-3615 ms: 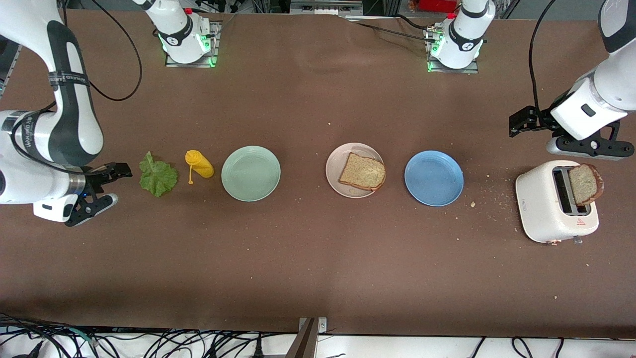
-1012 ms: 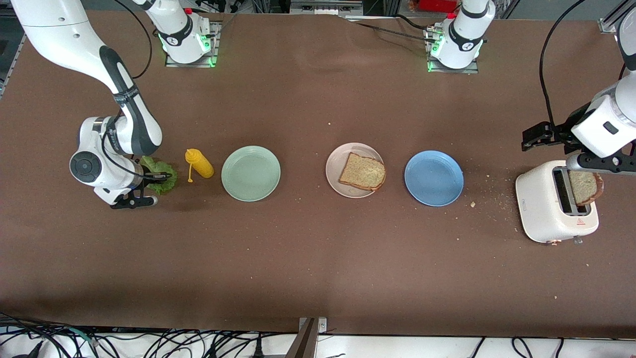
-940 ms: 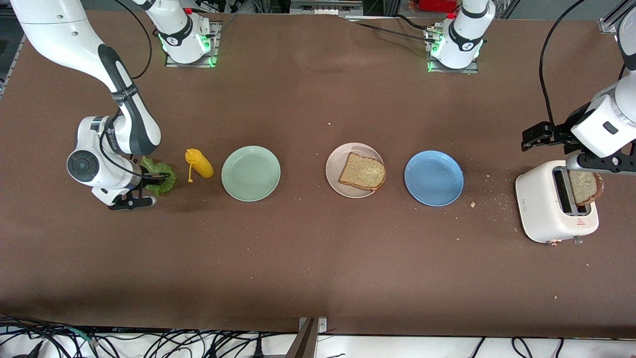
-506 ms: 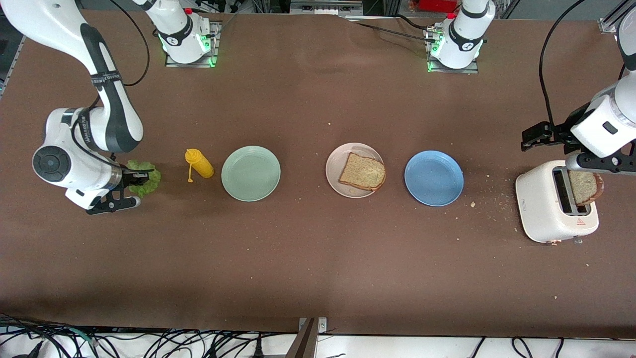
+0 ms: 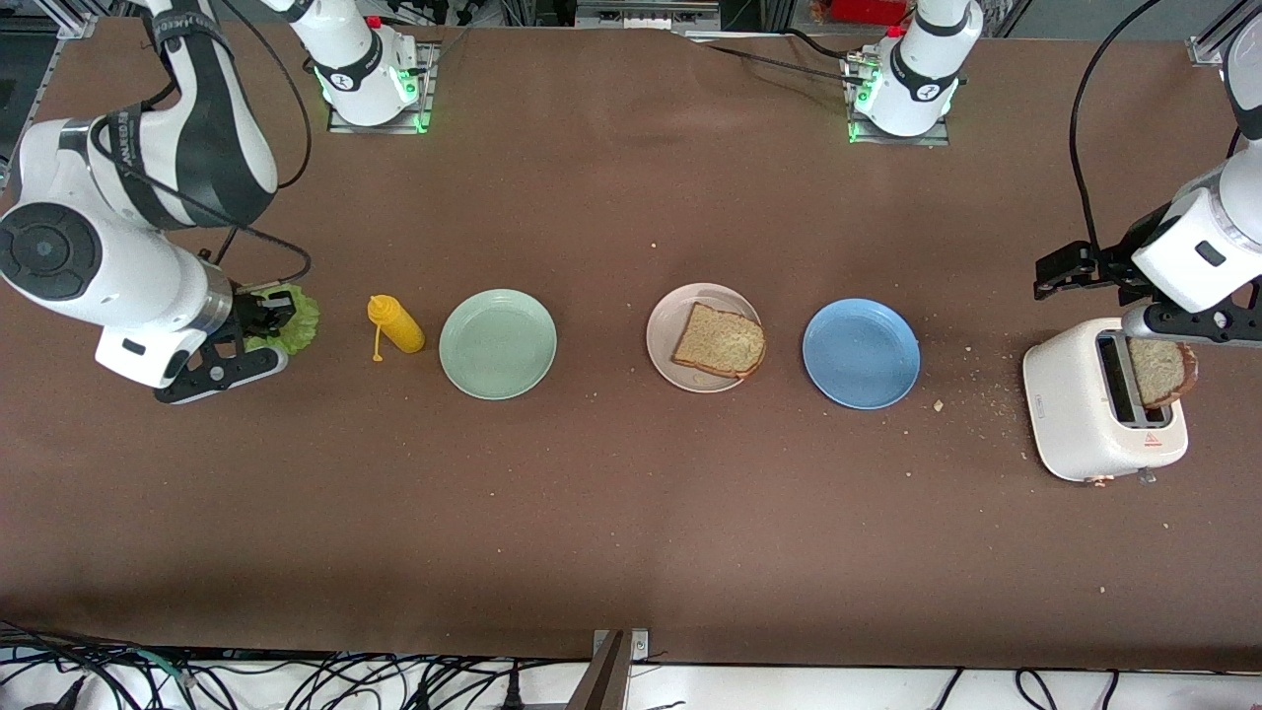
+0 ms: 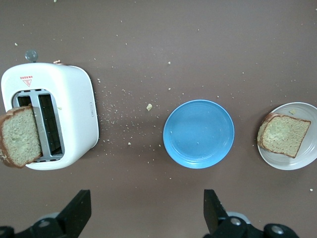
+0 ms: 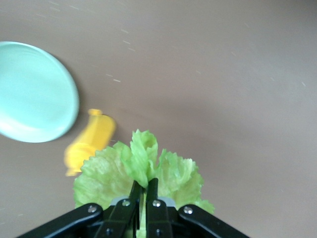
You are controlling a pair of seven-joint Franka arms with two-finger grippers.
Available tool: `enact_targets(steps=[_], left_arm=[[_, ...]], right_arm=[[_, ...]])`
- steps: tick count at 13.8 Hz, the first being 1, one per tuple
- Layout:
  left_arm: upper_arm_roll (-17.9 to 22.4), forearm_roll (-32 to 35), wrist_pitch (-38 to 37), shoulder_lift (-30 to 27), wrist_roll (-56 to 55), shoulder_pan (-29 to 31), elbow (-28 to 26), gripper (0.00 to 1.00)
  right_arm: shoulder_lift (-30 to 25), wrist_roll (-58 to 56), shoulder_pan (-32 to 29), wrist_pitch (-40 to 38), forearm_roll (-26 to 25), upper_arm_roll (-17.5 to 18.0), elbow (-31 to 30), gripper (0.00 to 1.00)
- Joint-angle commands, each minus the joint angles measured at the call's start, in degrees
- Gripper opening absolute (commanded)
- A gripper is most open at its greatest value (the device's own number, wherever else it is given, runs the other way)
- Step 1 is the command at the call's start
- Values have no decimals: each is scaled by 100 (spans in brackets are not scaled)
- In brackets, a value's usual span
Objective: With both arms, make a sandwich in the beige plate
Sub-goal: 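Lift the lettuce leaf and carry it over the beige plate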
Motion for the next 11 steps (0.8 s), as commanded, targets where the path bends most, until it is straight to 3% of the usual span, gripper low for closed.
enact_targets(steps=[1,6,11], left_arm=[[-16,-51,-72,59,-7,0,160,100],[10,-51,-72,59,11,44,152,100],[28,-60,-81,68,19,158,152,100]], right_arm=[[-47,-121,229,-121,520,214,207,0],[330,351,993,913,635,706,208,0],[1190,986,1767,2636,1522,707,251,0]])
